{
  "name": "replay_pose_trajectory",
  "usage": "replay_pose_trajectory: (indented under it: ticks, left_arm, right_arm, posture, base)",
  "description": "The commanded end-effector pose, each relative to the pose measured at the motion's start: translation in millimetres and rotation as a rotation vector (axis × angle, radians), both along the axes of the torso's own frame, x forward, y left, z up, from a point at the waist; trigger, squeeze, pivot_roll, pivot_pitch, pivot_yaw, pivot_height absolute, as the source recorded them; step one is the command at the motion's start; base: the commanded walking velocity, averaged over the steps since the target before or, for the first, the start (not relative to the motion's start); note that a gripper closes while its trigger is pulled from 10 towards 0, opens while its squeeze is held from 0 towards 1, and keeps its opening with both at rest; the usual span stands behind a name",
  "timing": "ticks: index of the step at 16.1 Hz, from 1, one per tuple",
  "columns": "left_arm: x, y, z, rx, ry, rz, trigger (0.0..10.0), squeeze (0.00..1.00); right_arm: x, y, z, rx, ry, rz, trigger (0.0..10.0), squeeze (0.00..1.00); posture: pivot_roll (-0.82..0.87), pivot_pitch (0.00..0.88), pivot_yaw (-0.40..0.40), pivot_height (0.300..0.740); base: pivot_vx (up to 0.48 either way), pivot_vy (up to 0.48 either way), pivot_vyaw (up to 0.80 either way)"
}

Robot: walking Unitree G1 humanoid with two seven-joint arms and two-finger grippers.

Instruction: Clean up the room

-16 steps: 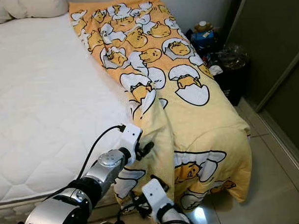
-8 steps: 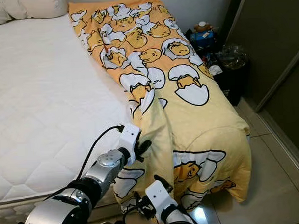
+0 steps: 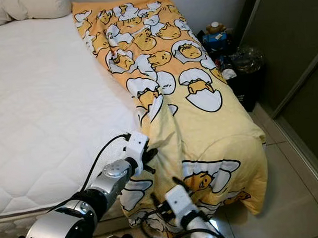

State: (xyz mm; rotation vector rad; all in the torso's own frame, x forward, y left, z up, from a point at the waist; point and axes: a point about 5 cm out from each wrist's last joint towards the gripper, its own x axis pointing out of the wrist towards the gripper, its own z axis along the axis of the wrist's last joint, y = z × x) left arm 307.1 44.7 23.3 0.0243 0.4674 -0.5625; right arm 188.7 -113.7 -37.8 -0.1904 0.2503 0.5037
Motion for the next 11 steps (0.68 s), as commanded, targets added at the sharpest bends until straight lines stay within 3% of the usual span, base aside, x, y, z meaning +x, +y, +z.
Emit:
replay_pose_trajectory:
  ticks: [1, 2, 11]
  left_arm:
    - [6.6, 0.1, 6, -0.009, 0.0, 0.022, 0.0, 0.0]
    - [8.4, 2.1, 7, -0.008, -0.002, 0.027, 0.0, 0.0]
    - [8.4, 2.1, 7, -0.008, -0.002, 0.027, 0.0, 0.0]
  right_arm:
    - [11.5, -8.1, 17, 0.075, -0.086, -0.062, 10.0, 0.0]
    - [18.1, -12.7, 27, 0.111, -0.127, -0.082, 10.0, 0.0]
    - [18.1, -12.7, 27, 0.111, -0.127, -0.082, 10.0, 0.0]
  posture:
    - [-0.28, 0.043, 0.071, 0.736]
    - [-0.28, 0.043, 0.072, 0.736]
    - [-0.28, 0.043, 0.072, 0.736]
  base:
    - [0.0, 0.0, 0.0]
    - [0.0, 0.0, 0.0]
    - [0.0, 0.0, 0.0]
